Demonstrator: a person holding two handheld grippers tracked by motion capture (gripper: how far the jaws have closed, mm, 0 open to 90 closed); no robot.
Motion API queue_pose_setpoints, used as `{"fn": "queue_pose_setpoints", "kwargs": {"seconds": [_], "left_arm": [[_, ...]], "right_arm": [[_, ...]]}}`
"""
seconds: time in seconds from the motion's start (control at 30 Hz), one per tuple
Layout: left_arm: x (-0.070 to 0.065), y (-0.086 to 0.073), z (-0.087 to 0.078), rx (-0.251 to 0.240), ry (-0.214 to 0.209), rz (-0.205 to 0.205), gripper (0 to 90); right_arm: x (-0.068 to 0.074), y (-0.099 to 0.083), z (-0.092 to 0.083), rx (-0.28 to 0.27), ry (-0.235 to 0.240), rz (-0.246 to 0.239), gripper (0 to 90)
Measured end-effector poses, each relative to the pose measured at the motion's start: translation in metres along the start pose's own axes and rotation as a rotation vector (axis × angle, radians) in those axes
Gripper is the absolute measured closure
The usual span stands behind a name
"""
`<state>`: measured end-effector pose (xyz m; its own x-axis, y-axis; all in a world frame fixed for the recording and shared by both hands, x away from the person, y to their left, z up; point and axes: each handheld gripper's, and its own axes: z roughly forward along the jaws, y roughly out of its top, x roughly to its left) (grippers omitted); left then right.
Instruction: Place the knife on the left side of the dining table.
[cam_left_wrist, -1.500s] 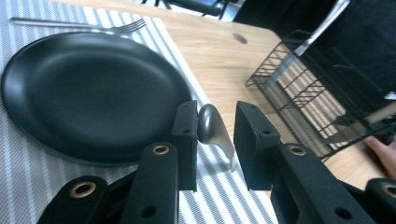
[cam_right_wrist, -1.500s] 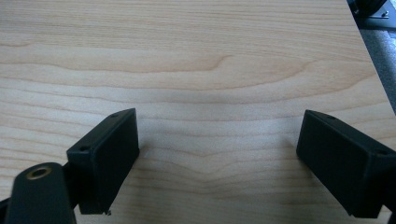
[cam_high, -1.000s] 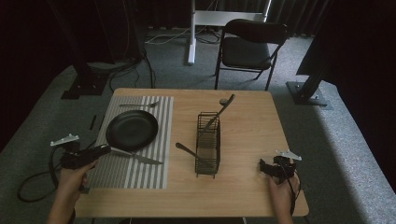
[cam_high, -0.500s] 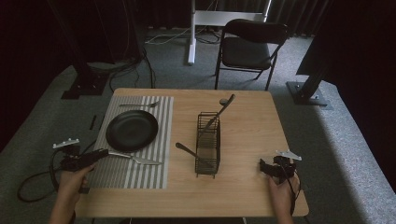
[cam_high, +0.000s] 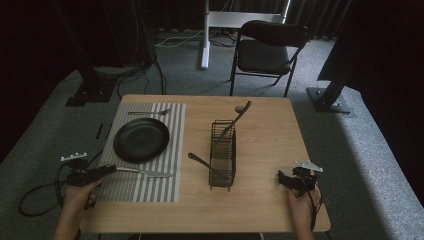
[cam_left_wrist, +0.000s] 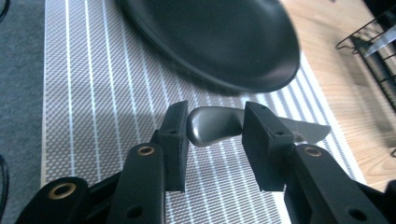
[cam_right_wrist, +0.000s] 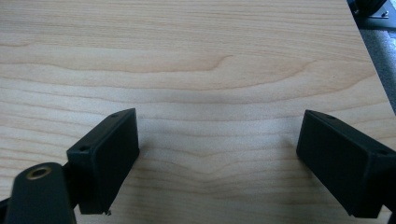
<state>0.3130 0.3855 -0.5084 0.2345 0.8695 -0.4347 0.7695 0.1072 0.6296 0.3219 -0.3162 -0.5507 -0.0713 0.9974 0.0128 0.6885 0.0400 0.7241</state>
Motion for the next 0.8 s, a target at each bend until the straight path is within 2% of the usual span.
{"fn": "queue_pose_setpoints", "kwargs": {"seconds": [0.17, 0.2, 0.37, 0.6, 0.67, 0.77, 0.8], "left_arm": [[0.001, -0.002, 0.004, 0.004, 0.023, 0.002, 60.4], [0.002, -0.003, 0.007, 0.016, 0.047, 0.013, 59.7], [0.002, -0.004, 0.01, 0.027, 0.066, 0.017, 59.1], [-0.002, -0.006, 0.018, 0.054, 0.157, 0.053, 57.7], [-0.004, -0.007, 0.021, 0.054, 0.198, 0.078, 57.6], [-0.005, -0.007, 0.021, 0.045, 0.202, 0.083, 56.3], [-0.006, -0.006, 0.02, 0.044, 0.215, 0.093, 56.3]], "right_arm": [[0.0, 0.0, 0.0, 0.0, 0.0, 0.0, 12.1], [0.0, 0.0, 0.0, 0.0, 0.0, 0.0, 12.1], [0.0, 0.0, 0.0, 0.0, 0.0, 0.0, 12.1], [0.0, 0.0, 0.0, 0.0, 0.0, 0.0, 12.1], [0.0, 0.0, 0.0, 0.0, 0.0, 0.0, 12.1], [0.0, 0.0, 0.0, 0.0, 0.0, 0.0, 12.1], [0.0, 0.0, 0.0, 0.0, 0.0, 0.0, 12.1]]}}
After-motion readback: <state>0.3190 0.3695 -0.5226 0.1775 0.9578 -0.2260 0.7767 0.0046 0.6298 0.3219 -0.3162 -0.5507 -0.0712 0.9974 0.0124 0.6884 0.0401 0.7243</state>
